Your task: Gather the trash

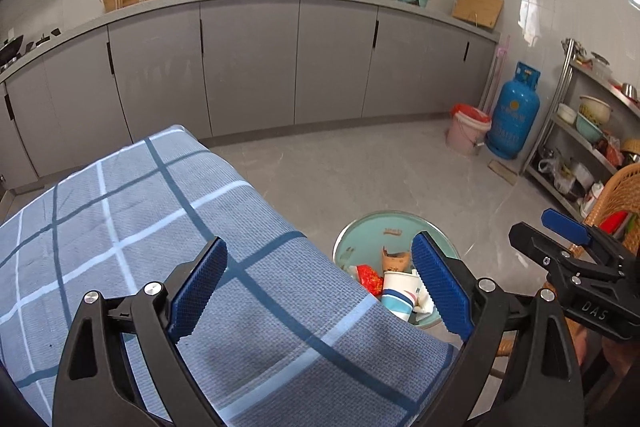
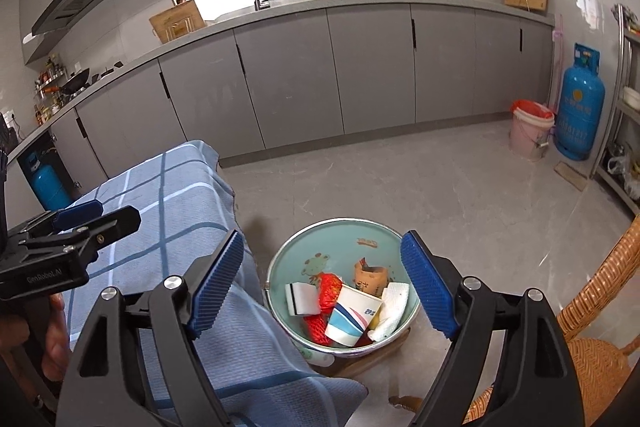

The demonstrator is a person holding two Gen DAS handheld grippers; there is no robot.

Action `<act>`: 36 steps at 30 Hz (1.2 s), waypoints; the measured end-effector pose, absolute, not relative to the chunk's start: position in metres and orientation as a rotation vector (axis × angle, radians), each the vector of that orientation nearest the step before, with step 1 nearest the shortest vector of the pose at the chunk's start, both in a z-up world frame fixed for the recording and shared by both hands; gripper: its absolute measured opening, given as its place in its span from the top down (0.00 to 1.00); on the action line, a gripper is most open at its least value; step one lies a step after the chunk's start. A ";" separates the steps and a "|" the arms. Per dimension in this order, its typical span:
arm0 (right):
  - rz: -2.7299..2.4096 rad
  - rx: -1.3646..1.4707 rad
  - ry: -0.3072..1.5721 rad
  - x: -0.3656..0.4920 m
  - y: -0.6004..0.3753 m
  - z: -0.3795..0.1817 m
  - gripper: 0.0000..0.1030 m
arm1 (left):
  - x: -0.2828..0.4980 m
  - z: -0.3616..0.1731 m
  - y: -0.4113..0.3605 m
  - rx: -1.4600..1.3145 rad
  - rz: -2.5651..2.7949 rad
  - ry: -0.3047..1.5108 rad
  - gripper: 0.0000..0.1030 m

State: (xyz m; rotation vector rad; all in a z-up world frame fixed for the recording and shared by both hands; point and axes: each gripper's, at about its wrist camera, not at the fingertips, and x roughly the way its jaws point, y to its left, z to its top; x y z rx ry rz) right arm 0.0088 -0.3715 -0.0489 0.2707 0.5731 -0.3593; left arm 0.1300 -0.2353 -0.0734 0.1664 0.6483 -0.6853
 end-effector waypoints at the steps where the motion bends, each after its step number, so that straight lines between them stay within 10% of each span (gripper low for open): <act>1: -0.360 0.265 0.570 0.009 -0.370 -0.046 0.21 | 0.129 -0.071 -0.233 0.164 -0.685 0.643 0.11; 36: -0.355 0.241 0.574 0.003 -0.355 -0.040 0.19 | 0.120 -0.051 -0.221 0.164 -0.650 0.584 0.11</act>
